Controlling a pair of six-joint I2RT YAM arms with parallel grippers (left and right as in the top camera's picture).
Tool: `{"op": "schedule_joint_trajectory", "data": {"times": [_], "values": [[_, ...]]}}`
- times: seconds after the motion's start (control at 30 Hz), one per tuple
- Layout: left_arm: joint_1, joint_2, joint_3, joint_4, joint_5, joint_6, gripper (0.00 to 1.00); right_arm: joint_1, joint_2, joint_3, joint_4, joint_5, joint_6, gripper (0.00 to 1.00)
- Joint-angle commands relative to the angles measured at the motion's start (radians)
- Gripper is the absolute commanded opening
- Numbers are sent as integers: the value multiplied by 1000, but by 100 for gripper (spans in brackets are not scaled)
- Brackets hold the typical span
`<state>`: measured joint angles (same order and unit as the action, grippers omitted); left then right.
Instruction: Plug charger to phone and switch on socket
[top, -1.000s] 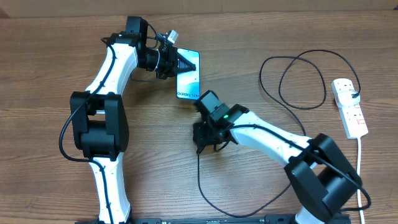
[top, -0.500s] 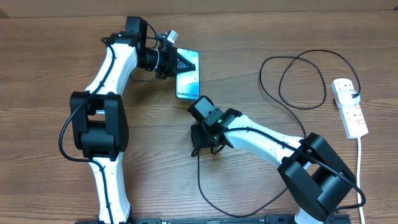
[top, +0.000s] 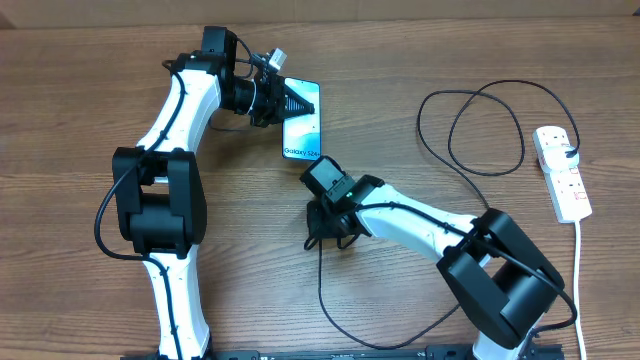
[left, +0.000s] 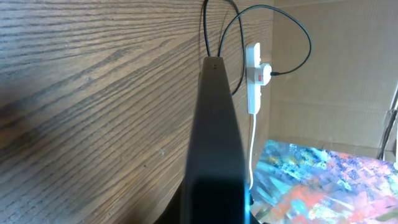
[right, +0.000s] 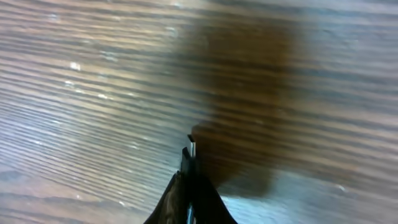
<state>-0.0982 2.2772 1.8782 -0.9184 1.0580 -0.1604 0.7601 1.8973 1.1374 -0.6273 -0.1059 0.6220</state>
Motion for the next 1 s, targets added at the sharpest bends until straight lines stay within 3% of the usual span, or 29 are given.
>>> {"op": "schedule_joint_trajectory", "data": {"times": [0.0, 0.13, 0.23, 0.4, 0.97], "values": [[-5, -16, 6, -2, 26, 27, 4, -77, 15, 68, -91, 47, -40, 4], [-5, -16, 6, -4, 12, 26, 4, -206, 15, 146, -296, 158, -145, 4], [-5, -16, 6, -4, 12, 26, 4, -284, 17, 143, -327, 157, -239, 4], [-5, -16, 6, -4, 12, 26, 4, -334, 27, 131, -323, 149, -277, 4], [-5, -16, 6, -1, 12, 26, 4, -303, 36, 125, -233, 128, -415, 4]]}}
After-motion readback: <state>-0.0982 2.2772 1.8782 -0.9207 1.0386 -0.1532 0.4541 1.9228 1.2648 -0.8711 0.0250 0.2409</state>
